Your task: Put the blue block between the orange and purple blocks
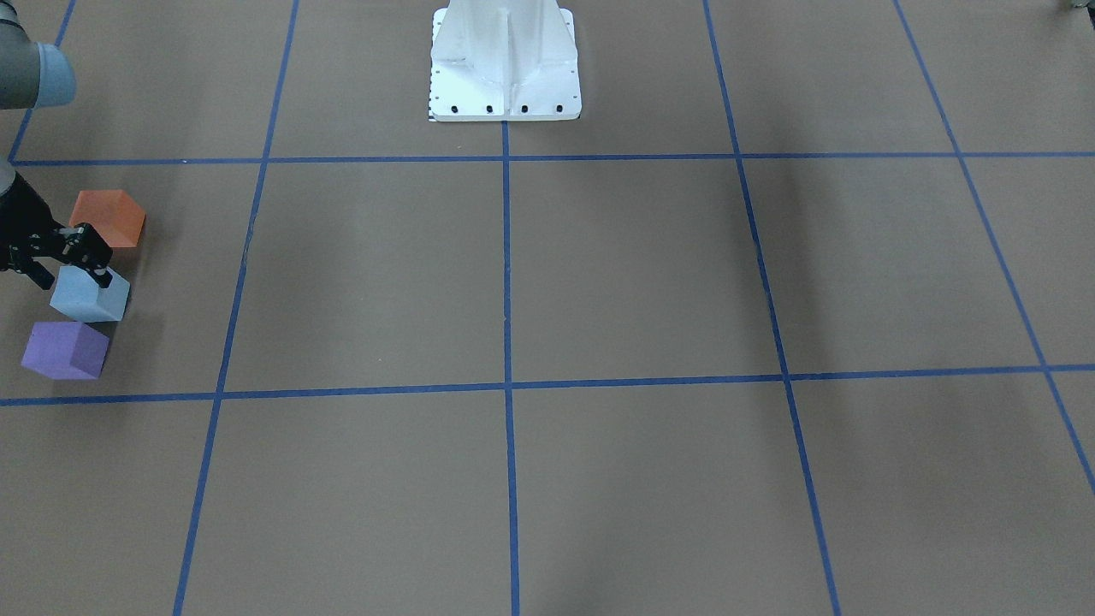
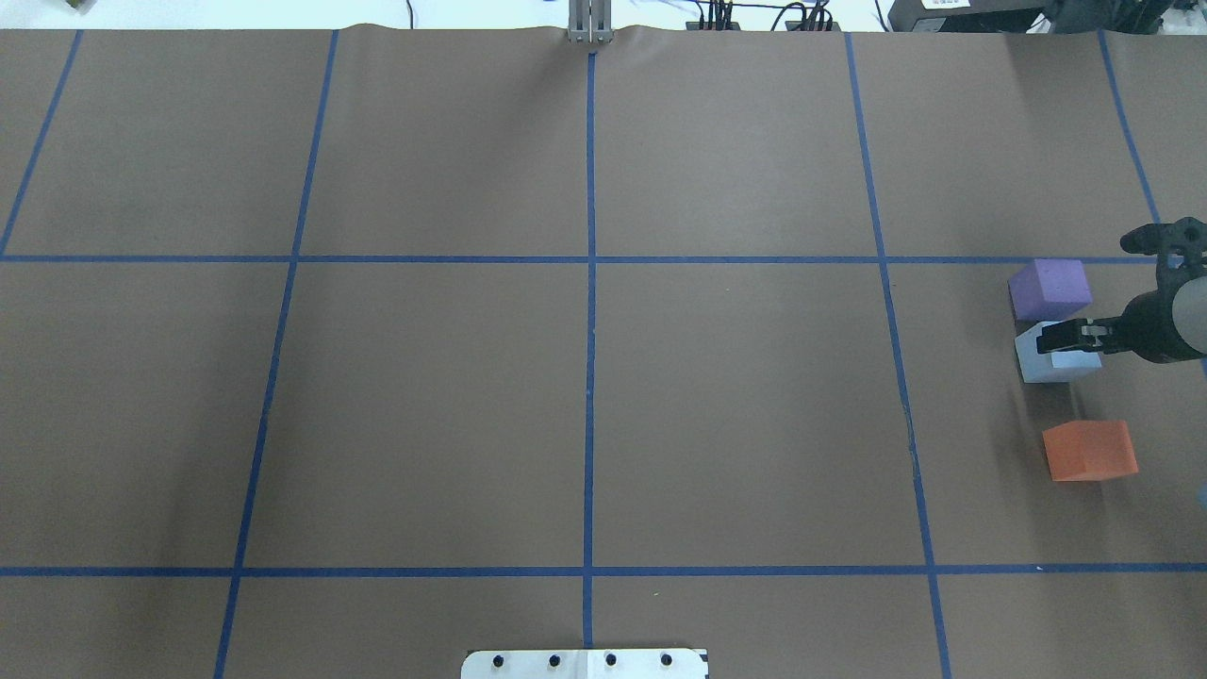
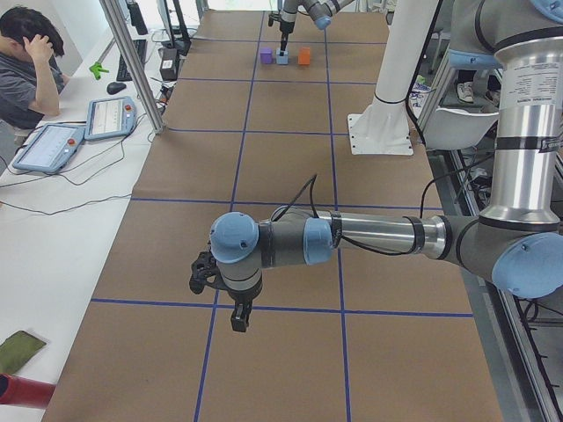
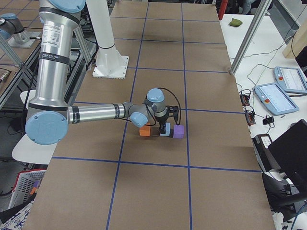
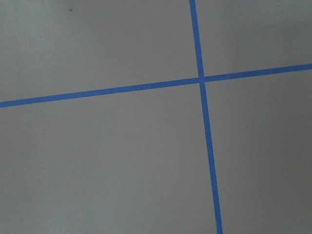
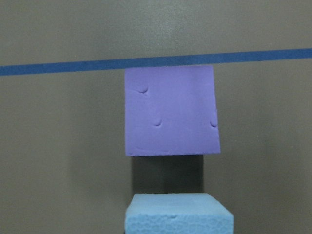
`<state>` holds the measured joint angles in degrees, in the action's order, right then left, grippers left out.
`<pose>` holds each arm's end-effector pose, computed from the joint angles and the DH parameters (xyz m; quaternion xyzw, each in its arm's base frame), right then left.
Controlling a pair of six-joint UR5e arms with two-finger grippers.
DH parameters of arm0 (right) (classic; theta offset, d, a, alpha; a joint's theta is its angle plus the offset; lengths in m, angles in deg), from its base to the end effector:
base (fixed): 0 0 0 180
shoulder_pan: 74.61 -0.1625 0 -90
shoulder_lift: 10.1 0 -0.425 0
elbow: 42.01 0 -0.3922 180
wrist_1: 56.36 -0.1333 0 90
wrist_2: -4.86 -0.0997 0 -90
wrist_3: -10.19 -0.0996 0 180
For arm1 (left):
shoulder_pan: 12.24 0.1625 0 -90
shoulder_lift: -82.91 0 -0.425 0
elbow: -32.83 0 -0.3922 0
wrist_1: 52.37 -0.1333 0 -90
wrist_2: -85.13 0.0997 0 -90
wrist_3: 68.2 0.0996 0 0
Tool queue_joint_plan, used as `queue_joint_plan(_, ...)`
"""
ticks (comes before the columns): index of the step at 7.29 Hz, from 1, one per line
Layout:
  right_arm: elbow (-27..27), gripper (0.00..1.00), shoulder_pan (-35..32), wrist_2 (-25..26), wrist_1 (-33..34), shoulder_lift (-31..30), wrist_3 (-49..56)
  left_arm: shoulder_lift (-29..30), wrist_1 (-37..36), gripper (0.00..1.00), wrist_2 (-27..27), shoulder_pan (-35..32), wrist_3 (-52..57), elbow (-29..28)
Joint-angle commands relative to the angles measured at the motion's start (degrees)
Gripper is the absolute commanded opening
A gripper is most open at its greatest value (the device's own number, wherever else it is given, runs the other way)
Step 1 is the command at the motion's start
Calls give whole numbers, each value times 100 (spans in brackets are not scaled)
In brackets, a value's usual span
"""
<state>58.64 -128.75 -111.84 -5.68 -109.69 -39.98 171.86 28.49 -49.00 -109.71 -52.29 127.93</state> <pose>-0.1947 -0.4206 0.5775 0.0977 -0.3875 0.0347 0.9160 -0.1253 -0.4640 0.6398 0.0357 0.3758 0.0515 0.9246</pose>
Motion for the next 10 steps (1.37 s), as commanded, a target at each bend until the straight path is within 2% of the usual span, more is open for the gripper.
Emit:
queue_joint_plan(1,155,100,-803,-691,526,0,1107,0,0,100,0,0,9,0)
queue_joint_plan(3,200,100,-2138,-1108,1903,44,3562,-9,9,100,0,0,61,0)
queue_joint_plan(4,330,100,-2684,-1275,2885,97,4619,-9,17,100,0,0,62,0)
queue_joint_plan(5,297,100,-3194,-1711,3591,97,5465,-9,18,100,-9,0,62,0)
queue_joint_plan(6,210,100,-3556,-1803,3973,-25,5943,-9,26,100,-9,0,62,0)
queue_joint_plan(7,244,100,-3682,-1847,3994,-217,5939,-9,18,100,-9,0,62,-9)
queue_joint_plan(10,217,100,-3718,-1918,3994,-281,5834,0,79,100,-148,0,62,9)
